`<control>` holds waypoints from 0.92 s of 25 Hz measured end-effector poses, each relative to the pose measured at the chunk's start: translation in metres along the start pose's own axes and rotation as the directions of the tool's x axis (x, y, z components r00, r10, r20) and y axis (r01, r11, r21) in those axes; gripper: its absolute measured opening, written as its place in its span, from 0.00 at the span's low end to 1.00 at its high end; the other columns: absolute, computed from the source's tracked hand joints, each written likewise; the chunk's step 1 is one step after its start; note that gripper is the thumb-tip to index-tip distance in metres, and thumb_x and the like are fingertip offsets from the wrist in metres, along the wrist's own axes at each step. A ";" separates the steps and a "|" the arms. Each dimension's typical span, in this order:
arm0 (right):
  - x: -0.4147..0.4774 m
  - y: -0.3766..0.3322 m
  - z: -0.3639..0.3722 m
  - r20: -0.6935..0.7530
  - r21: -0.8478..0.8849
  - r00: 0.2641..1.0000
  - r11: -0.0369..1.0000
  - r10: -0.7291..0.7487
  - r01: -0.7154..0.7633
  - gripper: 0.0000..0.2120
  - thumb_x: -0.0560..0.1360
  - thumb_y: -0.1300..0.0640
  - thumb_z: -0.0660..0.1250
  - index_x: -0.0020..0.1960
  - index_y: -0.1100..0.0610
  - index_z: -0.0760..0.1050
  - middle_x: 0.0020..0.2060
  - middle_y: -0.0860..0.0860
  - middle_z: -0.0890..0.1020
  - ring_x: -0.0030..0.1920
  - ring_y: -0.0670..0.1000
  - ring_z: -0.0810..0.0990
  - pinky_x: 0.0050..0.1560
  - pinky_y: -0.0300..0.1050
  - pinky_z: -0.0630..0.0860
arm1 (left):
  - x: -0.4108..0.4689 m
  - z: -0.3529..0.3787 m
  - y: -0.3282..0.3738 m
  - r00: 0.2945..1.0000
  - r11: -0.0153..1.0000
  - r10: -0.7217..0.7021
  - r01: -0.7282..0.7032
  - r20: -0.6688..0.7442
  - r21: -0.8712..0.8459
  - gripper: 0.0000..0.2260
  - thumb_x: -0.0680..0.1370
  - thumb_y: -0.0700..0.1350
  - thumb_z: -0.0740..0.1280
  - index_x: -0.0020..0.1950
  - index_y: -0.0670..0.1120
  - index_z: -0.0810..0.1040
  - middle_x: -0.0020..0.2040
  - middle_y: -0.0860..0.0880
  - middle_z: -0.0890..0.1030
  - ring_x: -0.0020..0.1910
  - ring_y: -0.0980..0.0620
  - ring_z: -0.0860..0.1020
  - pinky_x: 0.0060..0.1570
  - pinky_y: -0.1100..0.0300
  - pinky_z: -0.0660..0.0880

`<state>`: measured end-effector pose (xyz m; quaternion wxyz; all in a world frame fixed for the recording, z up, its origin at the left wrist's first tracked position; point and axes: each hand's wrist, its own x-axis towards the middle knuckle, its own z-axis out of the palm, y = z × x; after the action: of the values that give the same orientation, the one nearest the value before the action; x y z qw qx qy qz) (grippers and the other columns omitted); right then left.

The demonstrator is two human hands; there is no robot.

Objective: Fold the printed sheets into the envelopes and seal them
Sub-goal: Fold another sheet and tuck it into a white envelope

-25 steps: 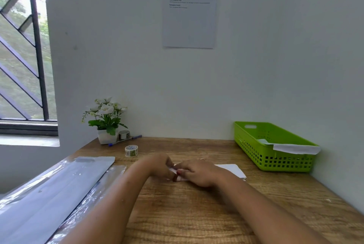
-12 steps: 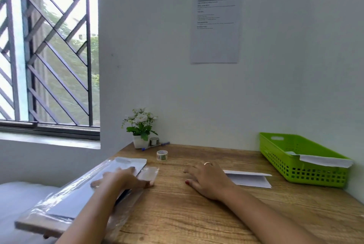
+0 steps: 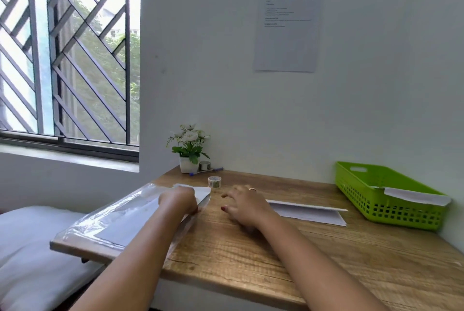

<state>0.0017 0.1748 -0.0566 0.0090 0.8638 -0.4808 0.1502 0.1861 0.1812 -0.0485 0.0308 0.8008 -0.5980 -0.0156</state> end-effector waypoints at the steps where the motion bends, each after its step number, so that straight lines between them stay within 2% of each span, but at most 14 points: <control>1: 0.004 -0.008 0.002 0.009 0.021 1.000 1.000 -0.004 0.003 0.21 0.77 0.45 0.62 0.69 0.48 0.69 0.71 0.50 0.68 0.71 0.55 0.64 0.68 0.53 0.66 | 0.001 0.002 -0.002 0.999 1.000 -0.007 0.006 -0.041 -0.011 0.23 0.75 0.55 0.65 0.70 0.51 0.69 0.68 0.49 0.72 0.63 0.48 0.73 0.55 0.55 0.74; 5: 0.016 -0.039 0.013 0.096 0.029 0.995 0.999 -0.037 0.034 0.23 0.77 0.45 0.61 0.71 0.47 0.67 0.72 0.51 0.66 0.72 0.56 0.63 0.69 0.56 0.65 | 0.009 0.002 -0.020 0.983 0.989 -0.015 -0.012 -0.182 -0.148 0.22 0.69 0.55 0.73 0.60 0.51 0.76 0.60 0.51 0.77 0.58 0.50 0.75 0.53 0.57 0.76; 7: 0.020 -0.048 0.019 0.134 0.007 0.990 0.999 -0.052 0.051 0.21 0.79 0.45 0.58 0.71 0.47 0.66 0.72 0.51 0.67 0.71 0.57 0.65 0.67 0.57 0.66 | 0.011 0.000 -0.035 0.981 0.971 -0.056 0.011 -0.183 -0.240 0.22 0.67 0.53 0.76 0.59 0.52 0.77 0.60 0.50 0.77 0.57 0.49 0.75 0.52 0.56 0.75; 9: 0.021 -0.050 0.023 0.143 -0.008 0.988 0.998 -0.054 0.055 0.21 0.80 0.46 0.56 0.71 0.46 0.66 0.71 0.51 0.68 0.70 0.56 0.67 0.66 0.57 0.65 | 0.013 -0.003 -0.050 0.987 0.967 -0.119 0.092 -0.105 -0.238 0.33 0.62 0.61 0.76 0.64 0.54 0.73 0.64 0.49 0.75 0.62 0.47 0.72 0.57 0.51 0.74; 11: 0.021 -0.048 0.025 0.131 -0.001 0.990 0.999 -0.048 0.049 0.20 0.80 0.45 0.55 0.71 0.46 0.66 0.71 0.51 0.69 0.70 0.56 0.67 0.65 0.56 0.65 | 0.025 0.002 -0.065 0.987 0.963 -0.160 0.155 -0.002 -0.221 0.52 0.49 0.75 0.71 0.68 0.54 0.68 0.69 0.49 0.71 0.66 0.44 0.70 0.61 0.45 0.71; 12: 0.022 -0.047 0.026 0.122 0.005 0.991 0.999 -0.046 0.046 0.20 0.79 0.45 0.55 0.71 0.46 0.66 0.71 0.50 0.69 0.70 0.55 0.67 0.65 0.56 0.66 | 0.031 0.006 -0.069 0.984 0.958 -0.173 0.176 0.036 -0.226 0.57 0.44 0.77 0.68 0.69 0.53 0.67 0.69 0.49 0.71 0.66 0.43 0.70 0.62 0.44 0.71; 13: 0.022 -0.047 0.027 0.119 0.008 0.992 0.999 -0.043 0.043 0.21 0.79 0.44 0.55 0.71 0.45 0.67 0.71 0.50 0.69 0.70 0.55 0.67 0.66 0.56 0.65 | 0.034 0.008 -0.070 0.983 0.958 -0.177 0.184 0.051 -0.220 0.57 0.44 0.78 0.68 0.69 0.53 0.66 0.69 0.49 0.71 0.66 0.43 0.71 0.61 0.44 0.71; 15: 0.022 -0.047 0.027 0.126 0.005 0.991 0.999 -0.040 0.040 0.21 0.80 0.44 0.55 0.71 0.45 0.66 0.72 0.49 0.69 0.71 0.55 0.66 0.67 0.57 0.63 | 0.034 0.006 -0.064 0.982 0.962 -0.188 0.189 0.024 -0.195 0.48 0.54 0.73 0.72 0.68 0.52 0.66 0.68 0.48 0.72 0.65 0.44 0.71 0.61 0.46 0.72; 17: 0.022 -0.048 0.026 0.143 0.011 0.989 0.999 -0.036 0.035 0.21 0.80 0.44 0.54 0.72 0.45 0.65 0.72 0.49 0.67 0.72 0.56 0.64 0.68 0.59 0.61 | 0.033 0.002 -0.056 0.978 0.962 -0.207 0.204 0.003 -0.179 0.42 0.58 0.70 0.73 0.67 0.52 0.68 0.65 0.48 0.74 0.64 0.44 0.71 0.60 0.47 0.73; 20: 0.018 -0.048 0.026 0.155 0.035 0.987 0.999 -0.035 0.030 0.21 0.80 0.45 0.53 0.73 0.44 0.64 0.73 0.49 0.66 0.73 0.56 0.62 0.69 0.59 0.58 | 0.041 0.002 -0.052 0.978 0.958 -0.207 0.210 0.038 -0.195 0.42 0.57 0.70 0.73 0.64 0.50 0.70 0.63 0.48 0.75 0.61 0.44 0.73 0.58 0.48 0.74; 23: 0.017 -0.048 0.026 0.158 0.062 0.987 0.998 -0.033 0.023 0.21 0.81 0.45 0.53 0.73 0.44 0.63 0.74 0.49 0.65 0.73 0.56 0.61 0.69 0.59 0.58 | 0.042 0.002 -0.050 0.975 0.952 -0.209 0.220 0.073 -0.213 0.45 0.57 0.69 0.74 0.67 0.46 0.70 0.64 0.45 0.74 0.60 0.44 0.73 0.59 0.49 0.74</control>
<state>0.0570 0.1822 -0.0708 -0.0533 0.8796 -0.4630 0.0953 0.2459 0.1550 -0.0539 0.1025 0.8521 -0.5025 -0.1047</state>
